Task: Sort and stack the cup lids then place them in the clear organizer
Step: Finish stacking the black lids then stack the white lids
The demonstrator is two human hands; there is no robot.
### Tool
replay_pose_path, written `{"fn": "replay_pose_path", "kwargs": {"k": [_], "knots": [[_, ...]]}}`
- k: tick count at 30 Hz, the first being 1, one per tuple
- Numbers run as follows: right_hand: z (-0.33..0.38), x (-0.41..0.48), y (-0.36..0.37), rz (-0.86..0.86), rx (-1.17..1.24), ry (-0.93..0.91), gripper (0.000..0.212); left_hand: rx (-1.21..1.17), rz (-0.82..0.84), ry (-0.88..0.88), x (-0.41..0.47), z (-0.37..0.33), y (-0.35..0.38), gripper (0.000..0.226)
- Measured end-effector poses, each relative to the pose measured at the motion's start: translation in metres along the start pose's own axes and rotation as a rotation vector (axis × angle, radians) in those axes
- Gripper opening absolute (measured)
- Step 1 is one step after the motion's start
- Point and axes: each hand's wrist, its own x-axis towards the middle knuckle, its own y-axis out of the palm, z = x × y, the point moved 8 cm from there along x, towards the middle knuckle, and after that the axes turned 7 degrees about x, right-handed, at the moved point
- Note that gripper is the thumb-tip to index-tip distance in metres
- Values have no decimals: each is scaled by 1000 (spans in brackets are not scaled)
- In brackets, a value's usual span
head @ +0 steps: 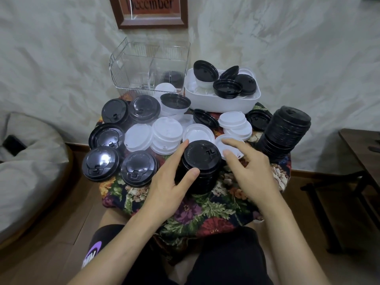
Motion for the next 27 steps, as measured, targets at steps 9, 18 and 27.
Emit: {"fn": "replay_pose_path", "kwargs": {"k": [9, 18, 27], "knots": [[-8, -6, 37, 216, 221, 77, 79, -18, 0, -12, 2, 6, 2, 73], [-8, -6, 39, 237, 192, 70, 62, -41, 7, -36, 3, 11, 3, 73], [-20, -9, 45, 251, 220, 97, 78, 33, 65, 37, 1, -1, 7, 56]]}}
